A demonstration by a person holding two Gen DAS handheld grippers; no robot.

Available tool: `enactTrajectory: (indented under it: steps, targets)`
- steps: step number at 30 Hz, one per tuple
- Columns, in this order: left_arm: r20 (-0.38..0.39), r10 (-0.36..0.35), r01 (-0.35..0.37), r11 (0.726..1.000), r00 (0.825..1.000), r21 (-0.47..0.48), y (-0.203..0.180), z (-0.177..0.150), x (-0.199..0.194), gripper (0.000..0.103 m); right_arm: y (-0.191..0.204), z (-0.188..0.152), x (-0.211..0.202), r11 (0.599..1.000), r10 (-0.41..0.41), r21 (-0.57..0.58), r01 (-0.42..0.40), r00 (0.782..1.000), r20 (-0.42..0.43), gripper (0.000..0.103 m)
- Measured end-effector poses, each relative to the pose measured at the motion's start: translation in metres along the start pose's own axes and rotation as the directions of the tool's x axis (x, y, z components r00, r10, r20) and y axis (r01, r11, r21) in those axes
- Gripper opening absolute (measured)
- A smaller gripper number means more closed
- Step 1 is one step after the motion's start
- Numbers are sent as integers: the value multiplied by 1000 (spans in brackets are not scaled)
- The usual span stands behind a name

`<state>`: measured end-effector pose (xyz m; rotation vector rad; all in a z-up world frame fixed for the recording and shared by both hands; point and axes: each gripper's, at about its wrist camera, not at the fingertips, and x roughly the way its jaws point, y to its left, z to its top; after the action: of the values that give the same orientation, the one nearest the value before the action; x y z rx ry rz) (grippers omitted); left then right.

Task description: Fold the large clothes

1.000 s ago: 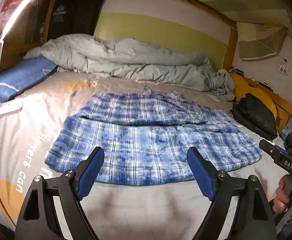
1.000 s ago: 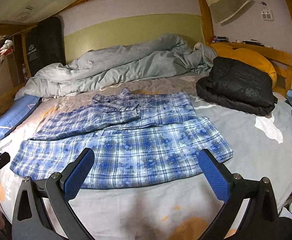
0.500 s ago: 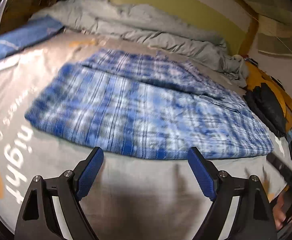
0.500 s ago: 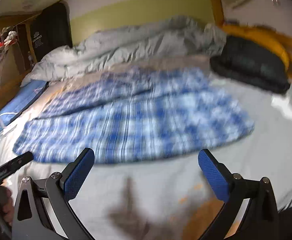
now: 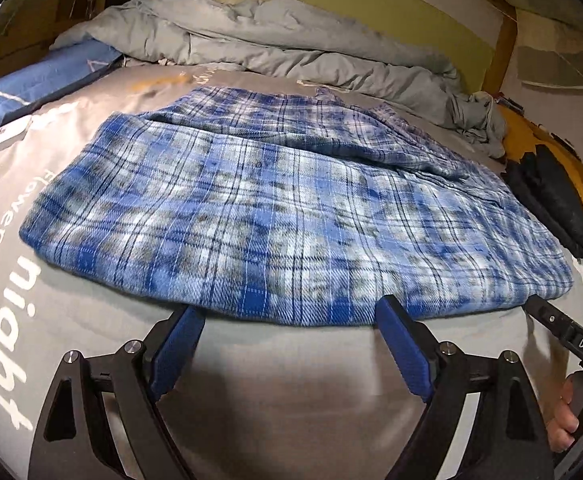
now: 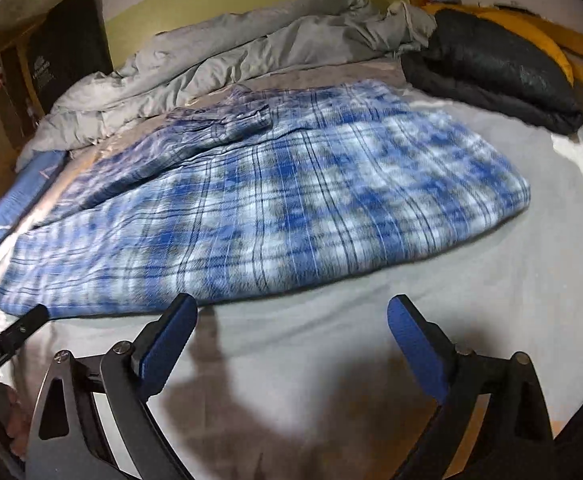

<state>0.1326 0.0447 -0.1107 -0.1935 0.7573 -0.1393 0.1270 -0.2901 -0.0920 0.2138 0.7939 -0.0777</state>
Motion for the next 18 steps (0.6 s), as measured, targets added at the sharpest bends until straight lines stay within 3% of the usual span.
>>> enactTrajectory:
  steps: [5, 10, 15, 16, 17, 18]
  targets:
    - [16, -36, 37, 999, 999, -14, 1, 7, 9, 103, 7, 4, 6, 999, -30, -33, 30, 1000, 9, 96]
    - [41, -52, 55, 996, 998, -76, 8, 16, 15, 103, 5, 11, 11, 1000, -5, -23, 5, 1000, 18, 95]
    - [62, -120, 128, 981, 991, -148, 22, 24, 19, 102, 10, 17, 17, 999, 15, -37, -13, 999, 38, 87]
    - [66, -117, 125, 981, 991, -149, 24, 25, 18, 92, 10, 18, 18, 999, 20, -40, -19, 999, 41, 84]
    - [68, -99, 108, 983, 993, -147, 26, 26, 19, 75, 12, 19, 20, 999, 21, -44, -19, 999, 42, 82]
    - [68, -84, 93, 984, 994, -154, 30, 26, 20, 68, 12, 21, 21, 999, 16, -48, -14, 999, 43, 79]
